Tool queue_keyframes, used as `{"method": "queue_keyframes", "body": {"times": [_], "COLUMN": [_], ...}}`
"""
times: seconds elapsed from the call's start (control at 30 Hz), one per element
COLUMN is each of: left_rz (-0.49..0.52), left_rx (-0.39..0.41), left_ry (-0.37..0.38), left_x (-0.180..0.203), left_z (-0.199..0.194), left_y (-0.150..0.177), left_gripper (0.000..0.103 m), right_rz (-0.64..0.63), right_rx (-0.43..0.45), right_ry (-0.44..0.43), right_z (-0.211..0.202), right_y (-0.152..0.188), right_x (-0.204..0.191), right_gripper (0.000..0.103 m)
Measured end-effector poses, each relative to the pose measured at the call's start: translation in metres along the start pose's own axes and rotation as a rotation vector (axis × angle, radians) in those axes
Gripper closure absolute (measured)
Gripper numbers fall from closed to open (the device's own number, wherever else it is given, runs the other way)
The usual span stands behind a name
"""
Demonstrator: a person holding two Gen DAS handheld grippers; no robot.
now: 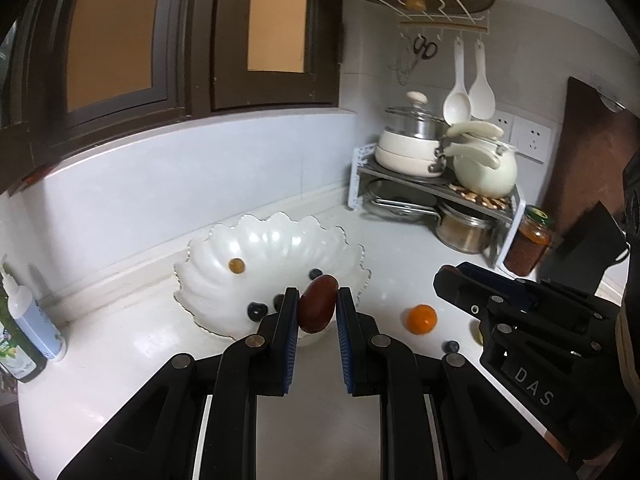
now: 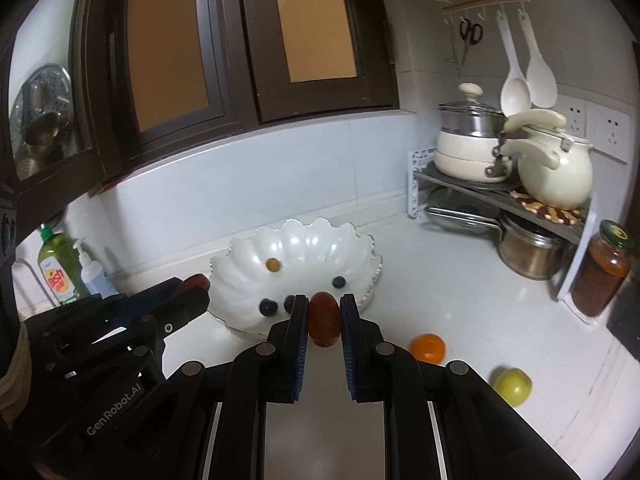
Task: Organize fruits
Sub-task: 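Carry both dark red dates over the white bowl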
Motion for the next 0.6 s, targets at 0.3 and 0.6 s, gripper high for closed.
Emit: {"method": "queue_keyframes", "body": {"times": [0.3,0.6], "left_rz": [-0.025,-0.011], "left_rx": [-0.021,-0.004], "left_ry": [-0.041,-0.091], "left_x": [-0.019,-0.036], "left_z": [0.008,0.018], "left_y": [-0.010,-0.026], "left_gripper": [0.084,0.084], "right_rz": [-0.011,-0.024], "right_rx": [0.012,0.002], "right_ry": [-0.036,-0.052], "right_z": [0.016,0.038], "right_y": [-0.014,-0.027], "right_x": [-0.015,-0.025], "right_gripper": [0.086,0.085]}}
Point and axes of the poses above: each gripper's, at about its wrist camera, not at the fingertips, and z roughly the way its jaws point, x to its right, y to its underside, the point moved 2 cm from there along z, roughly the way its jaws point, and after that the axes turned 12 degrees about x, right-handed, at the moved point
